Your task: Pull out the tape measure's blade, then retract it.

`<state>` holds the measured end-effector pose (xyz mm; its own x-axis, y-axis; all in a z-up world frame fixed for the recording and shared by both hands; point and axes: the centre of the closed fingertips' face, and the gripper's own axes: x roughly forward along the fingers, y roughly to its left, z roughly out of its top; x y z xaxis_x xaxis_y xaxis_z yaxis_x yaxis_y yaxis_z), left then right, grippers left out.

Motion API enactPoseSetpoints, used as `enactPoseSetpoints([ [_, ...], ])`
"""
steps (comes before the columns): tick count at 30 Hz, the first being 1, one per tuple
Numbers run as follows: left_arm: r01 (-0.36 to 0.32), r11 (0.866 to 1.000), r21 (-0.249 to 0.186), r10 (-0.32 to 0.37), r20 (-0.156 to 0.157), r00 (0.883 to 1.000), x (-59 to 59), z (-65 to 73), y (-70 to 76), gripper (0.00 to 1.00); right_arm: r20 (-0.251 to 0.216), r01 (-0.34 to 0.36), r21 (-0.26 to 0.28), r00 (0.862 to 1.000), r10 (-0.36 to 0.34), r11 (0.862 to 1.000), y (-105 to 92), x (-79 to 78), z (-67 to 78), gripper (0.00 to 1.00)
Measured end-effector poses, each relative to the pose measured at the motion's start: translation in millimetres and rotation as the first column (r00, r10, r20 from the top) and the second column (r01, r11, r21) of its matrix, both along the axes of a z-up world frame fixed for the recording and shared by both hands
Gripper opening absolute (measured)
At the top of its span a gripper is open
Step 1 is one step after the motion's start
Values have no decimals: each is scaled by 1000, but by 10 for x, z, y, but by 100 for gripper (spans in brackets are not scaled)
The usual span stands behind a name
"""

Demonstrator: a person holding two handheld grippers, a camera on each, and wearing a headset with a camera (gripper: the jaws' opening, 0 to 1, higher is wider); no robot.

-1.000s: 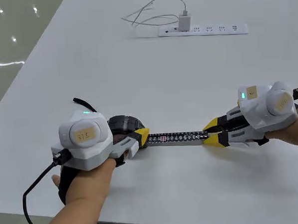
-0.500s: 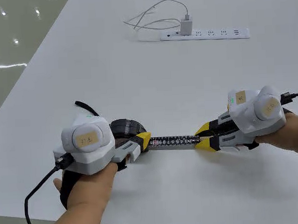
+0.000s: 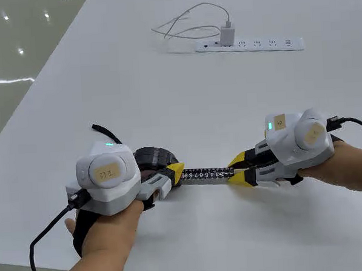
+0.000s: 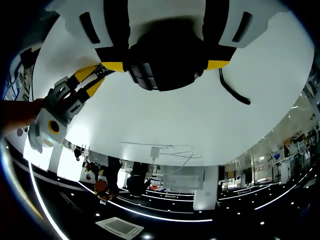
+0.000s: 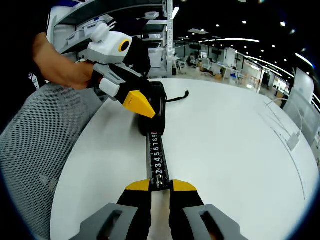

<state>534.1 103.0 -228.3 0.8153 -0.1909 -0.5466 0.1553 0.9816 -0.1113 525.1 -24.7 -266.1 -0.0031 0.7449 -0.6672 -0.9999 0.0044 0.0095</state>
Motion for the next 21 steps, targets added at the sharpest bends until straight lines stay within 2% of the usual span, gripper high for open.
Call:
enactPoseSetpoints([
  [12,0,1000,-1,0,1,1000,4,-5,4,54,0,-6,3,1000,6,1000,127,-1,-2,8],
  [21,1,1000,-2,-1,2,1000,5,-9,12,54,3,-20,12,1000,20,1000,304,-19,12,8],
])
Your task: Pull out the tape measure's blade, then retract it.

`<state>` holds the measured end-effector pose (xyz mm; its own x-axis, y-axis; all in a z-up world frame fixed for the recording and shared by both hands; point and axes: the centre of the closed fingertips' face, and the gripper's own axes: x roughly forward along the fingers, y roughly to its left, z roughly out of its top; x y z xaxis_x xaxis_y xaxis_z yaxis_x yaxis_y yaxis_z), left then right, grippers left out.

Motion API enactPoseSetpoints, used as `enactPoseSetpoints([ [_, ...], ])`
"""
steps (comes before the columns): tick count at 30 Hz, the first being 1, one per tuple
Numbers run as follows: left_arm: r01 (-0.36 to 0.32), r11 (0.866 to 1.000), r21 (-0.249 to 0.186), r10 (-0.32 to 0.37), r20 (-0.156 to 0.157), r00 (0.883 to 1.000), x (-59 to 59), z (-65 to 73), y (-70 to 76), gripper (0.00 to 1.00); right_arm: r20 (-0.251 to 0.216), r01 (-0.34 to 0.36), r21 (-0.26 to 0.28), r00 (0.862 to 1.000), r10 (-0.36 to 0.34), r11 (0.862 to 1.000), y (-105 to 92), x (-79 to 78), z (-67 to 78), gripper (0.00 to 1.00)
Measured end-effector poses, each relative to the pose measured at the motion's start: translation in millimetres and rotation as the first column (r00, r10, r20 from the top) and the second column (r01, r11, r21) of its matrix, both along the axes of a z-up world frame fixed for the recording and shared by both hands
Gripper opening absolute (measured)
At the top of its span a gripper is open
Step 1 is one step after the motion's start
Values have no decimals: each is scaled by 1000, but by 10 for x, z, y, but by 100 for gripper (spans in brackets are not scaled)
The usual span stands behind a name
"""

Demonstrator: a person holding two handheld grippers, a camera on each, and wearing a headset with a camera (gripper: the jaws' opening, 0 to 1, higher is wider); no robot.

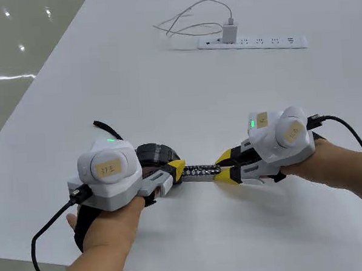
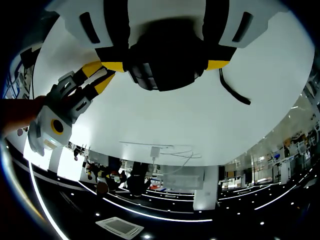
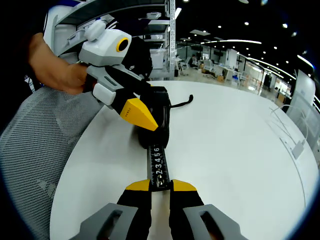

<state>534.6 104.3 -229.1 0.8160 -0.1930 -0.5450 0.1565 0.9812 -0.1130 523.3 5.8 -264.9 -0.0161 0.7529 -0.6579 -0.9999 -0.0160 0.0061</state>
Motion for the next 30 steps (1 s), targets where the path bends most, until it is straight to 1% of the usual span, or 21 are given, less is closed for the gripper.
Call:
enactPoseSetpoints([
  [12,0,1000,0,0,0,1000,3,0,-1,54,1,-7,13,1000,7,1000,168,-28,10,8],
  [30,-2,1000,-4,2,1,1000,1,2,-7,54,6,-22,15,1000,22,1000,314,-50,-1,8],
])
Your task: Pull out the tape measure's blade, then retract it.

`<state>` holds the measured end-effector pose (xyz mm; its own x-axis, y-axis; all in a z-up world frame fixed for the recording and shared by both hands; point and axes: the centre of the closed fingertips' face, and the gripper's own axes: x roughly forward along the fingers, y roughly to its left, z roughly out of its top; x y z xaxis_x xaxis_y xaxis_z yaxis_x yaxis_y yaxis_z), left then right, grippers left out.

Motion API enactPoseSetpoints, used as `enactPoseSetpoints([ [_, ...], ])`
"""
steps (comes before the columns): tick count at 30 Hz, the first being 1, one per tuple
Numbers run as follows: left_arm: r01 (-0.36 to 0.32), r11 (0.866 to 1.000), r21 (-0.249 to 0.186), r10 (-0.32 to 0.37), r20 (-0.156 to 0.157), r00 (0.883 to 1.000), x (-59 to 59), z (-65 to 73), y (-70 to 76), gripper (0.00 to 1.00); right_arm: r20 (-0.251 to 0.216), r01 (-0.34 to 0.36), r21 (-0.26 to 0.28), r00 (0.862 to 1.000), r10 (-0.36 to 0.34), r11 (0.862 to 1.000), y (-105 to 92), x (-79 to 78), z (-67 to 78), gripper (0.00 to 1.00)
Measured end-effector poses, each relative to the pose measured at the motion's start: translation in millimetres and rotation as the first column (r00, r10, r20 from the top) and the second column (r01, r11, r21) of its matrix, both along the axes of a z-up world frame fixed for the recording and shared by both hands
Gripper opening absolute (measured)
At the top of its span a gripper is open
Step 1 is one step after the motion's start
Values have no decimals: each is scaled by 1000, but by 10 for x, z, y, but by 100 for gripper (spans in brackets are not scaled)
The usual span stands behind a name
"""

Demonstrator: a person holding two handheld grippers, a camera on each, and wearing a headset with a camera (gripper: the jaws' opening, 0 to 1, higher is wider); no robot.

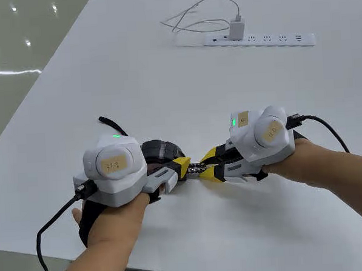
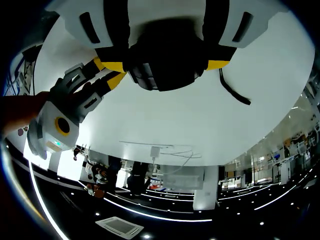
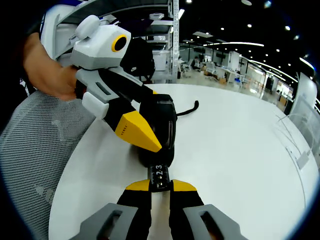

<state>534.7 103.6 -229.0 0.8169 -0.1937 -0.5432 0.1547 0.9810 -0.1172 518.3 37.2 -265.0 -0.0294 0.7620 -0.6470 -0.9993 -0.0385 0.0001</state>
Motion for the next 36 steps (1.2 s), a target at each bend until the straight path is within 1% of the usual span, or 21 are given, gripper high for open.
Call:
enactPoseSetpoints([
  [18,-4,1000,-11,4,-1,1000,1,5,5,54,-8,0,3,1000,0,1000,144,-9,-11,8],
  [26,-4,1000,-10,4,0,1000,4,2,9,54,-10,0,-1,1000,0,1000,150,-12,-9,9],
  [29,-7,1000,-11,7,5,1000,4,4,12,54,-20,11,7,1000,-11,1000,148,-11,-7,9],
  [33,-9,1000,-16,9,10,1000,4,6,16,55,-7,14,7,1000,-14,1000,148,-10,-6,10],
  [36,-8,1000,-18,9,10,1000,2,9,19,55,-7,23,11,1000,-23,1000,145,-4,-5,10],
])
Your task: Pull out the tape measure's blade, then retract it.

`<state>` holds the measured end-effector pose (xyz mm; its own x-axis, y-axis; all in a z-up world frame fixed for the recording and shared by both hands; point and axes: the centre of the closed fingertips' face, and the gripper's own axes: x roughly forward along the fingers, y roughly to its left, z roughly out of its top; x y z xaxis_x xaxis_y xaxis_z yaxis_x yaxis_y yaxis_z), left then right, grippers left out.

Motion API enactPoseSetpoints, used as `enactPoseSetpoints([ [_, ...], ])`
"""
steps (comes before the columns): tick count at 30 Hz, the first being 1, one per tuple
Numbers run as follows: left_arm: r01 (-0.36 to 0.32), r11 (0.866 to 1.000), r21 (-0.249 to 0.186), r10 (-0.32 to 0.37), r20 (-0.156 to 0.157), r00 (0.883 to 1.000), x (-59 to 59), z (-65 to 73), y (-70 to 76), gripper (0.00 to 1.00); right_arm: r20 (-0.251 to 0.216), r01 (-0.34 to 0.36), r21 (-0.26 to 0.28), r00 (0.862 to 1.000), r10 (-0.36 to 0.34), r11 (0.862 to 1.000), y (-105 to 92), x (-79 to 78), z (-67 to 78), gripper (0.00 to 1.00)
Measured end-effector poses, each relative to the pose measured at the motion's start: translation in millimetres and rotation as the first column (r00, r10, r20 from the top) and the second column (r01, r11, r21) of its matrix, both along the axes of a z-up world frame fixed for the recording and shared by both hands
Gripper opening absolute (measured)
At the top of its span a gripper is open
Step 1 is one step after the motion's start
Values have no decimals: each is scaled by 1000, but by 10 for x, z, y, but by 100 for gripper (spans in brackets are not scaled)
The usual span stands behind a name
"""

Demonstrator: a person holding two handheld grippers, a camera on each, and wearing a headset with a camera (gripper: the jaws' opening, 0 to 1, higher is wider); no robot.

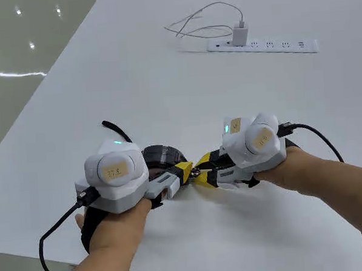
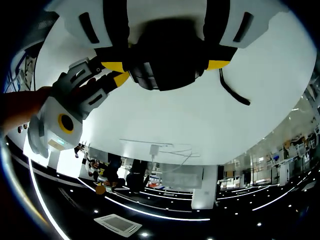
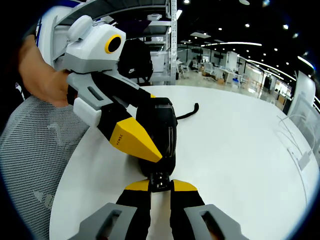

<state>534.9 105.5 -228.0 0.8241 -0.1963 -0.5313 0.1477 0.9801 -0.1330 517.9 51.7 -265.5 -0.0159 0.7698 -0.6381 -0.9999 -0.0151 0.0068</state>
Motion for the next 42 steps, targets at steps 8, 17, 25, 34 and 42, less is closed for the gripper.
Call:
enactPoseSetpoints([
  [8,-8,1000,-15,8,1,1000,2,9,10,57,-12,36,-4,999,-36,999,-5,5,-1,11],
  [17,-5,1000,-20,5,4,1000,12,19,5,57,-21,84,-2,996,-84,996,-137,37,47,19],
  [25,20,1000,11,-20,23,1000,23,54,-10,58,-16,113,8,993,-113,994,-234,23,110,23],
  [34,52,998,21,-53,46,998,-1,101,-23,59,-50,188,14,981,-187,982,-348,-37,145,33],
  [42,94,996,1,-94,43,995,-53,123,-77,72,-56,279,24,959,-278,960,-475,-33,215,44],
])
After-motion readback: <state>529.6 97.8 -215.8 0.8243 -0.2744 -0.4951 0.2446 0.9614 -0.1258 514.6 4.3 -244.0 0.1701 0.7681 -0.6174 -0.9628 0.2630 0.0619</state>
